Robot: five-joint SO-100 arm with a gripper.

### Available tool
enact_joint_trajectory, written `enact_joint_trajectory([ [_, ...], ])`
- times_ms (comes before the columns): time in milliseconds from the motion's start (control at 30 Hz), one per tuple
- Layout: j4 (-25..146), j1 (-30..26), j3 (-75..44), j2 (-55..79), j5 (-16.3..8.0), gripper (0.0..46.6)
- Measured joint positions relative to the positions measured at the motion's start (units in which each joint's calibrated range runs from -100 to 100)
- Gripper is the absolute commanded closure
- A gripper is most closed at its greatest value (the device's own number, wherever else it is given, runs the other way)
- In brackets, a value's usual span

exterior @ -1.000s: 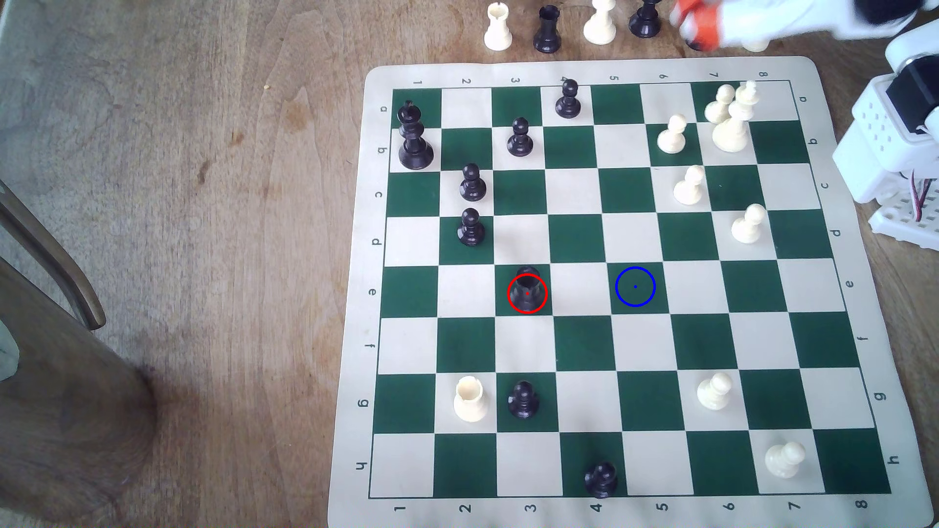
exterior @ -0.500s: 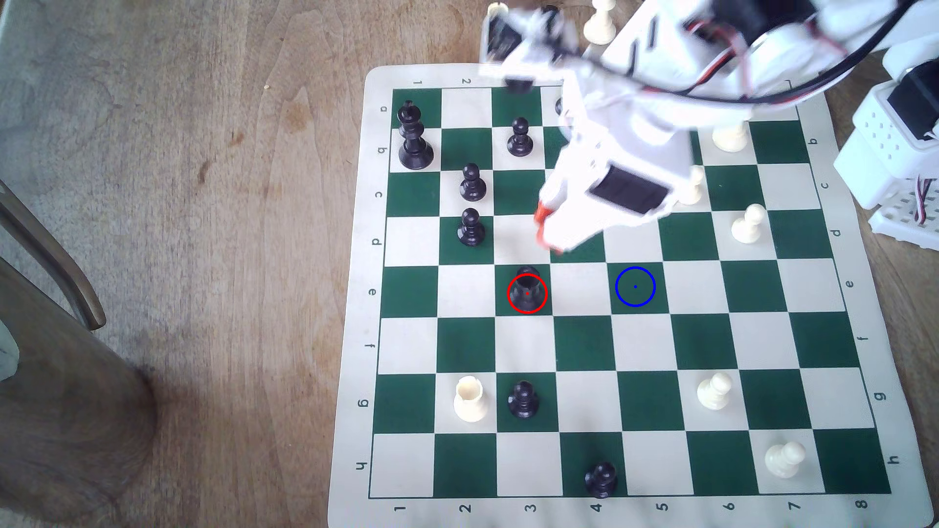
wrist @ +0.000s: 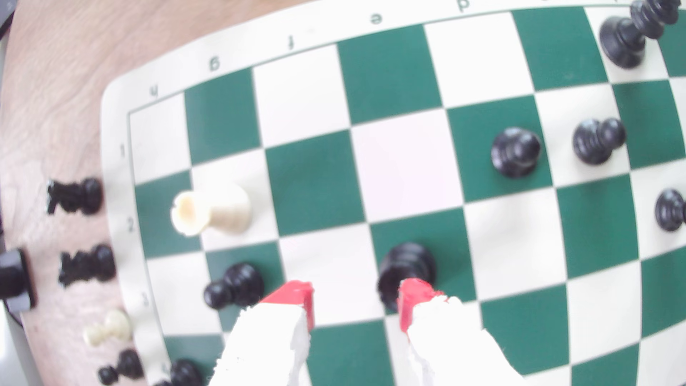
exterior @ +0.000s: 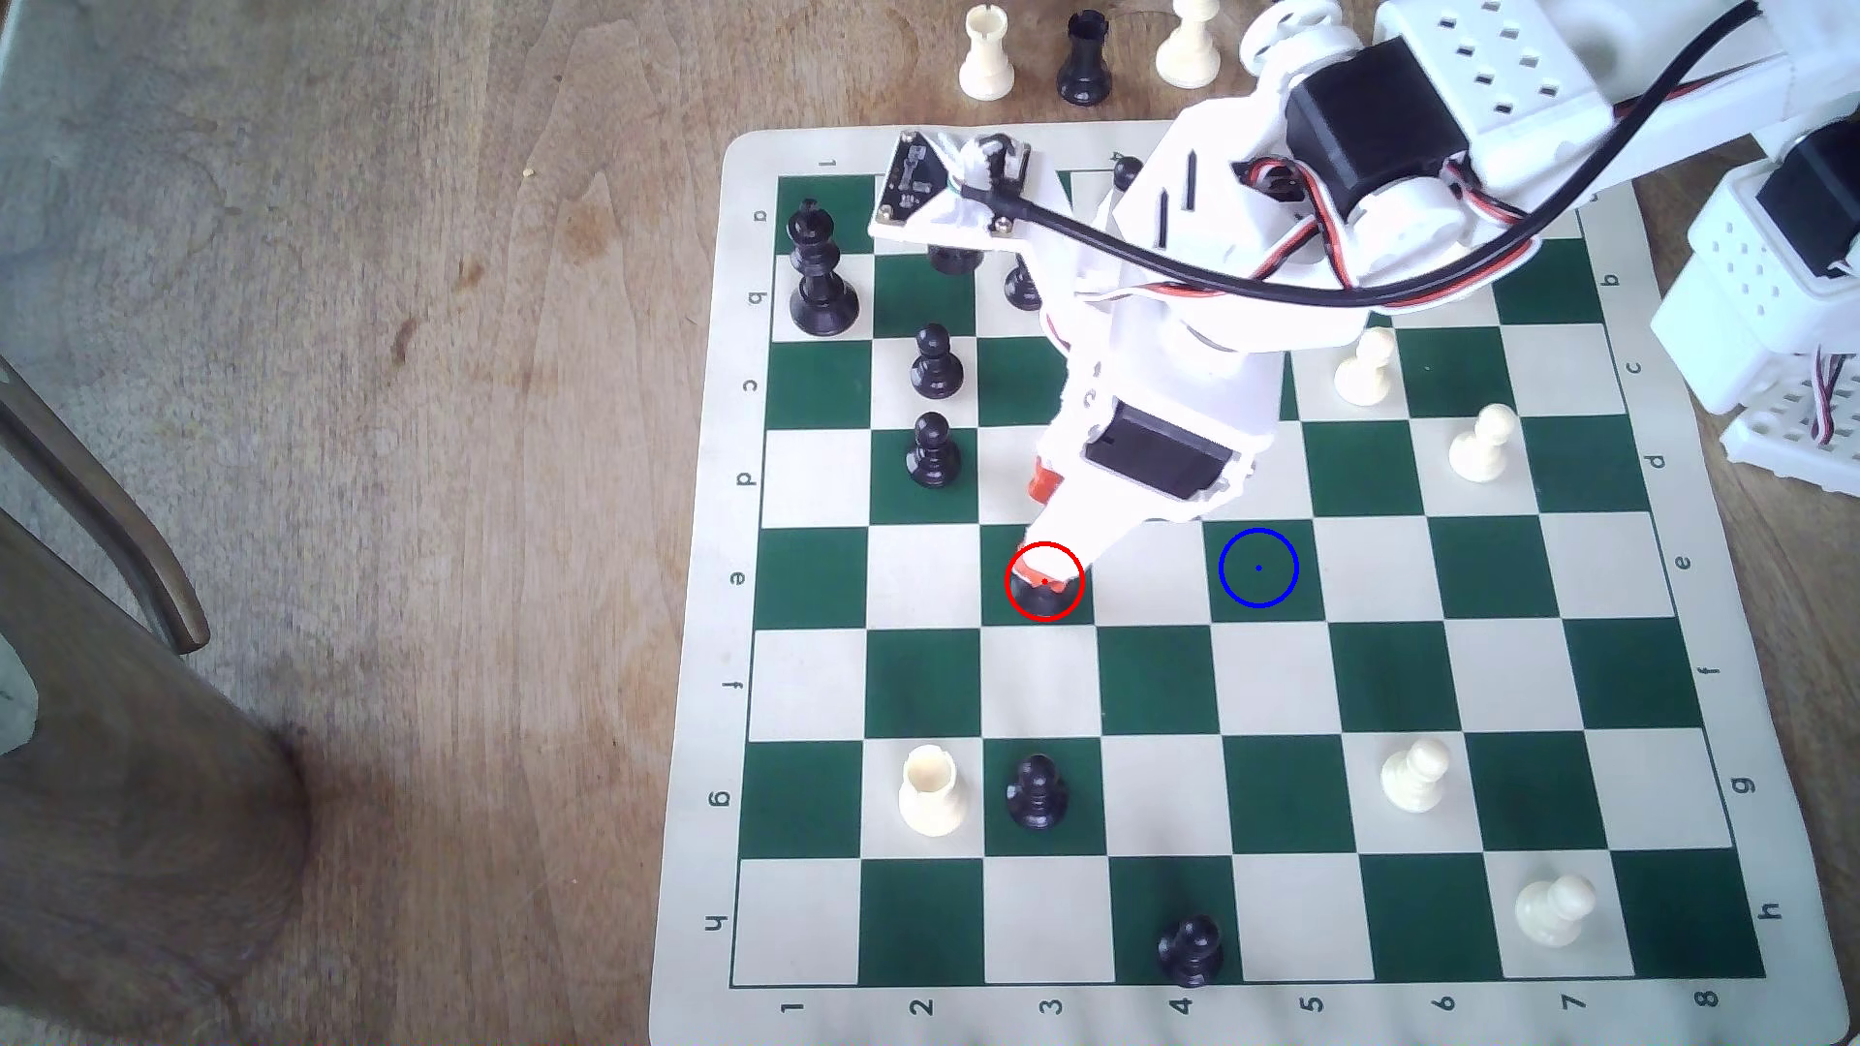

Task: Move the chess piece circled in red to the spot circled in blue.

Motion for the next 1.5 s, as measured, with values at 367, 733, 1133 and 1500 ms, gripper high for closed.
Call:
enact_joint_trajectory([
  [367, -5.1, 2.6, 4.1, 1.3, 1.4, 32.1],
  [733, -7.9, 2.4, 7.0, 2.6, 1.5, 32.0],
  [1133, -11.2, 1.3, 9.8, 2.8, 1.5, 32.6],
  [1500, -12.5, 1.2, 12.3, 2.9, 1.2, 34.2],
])
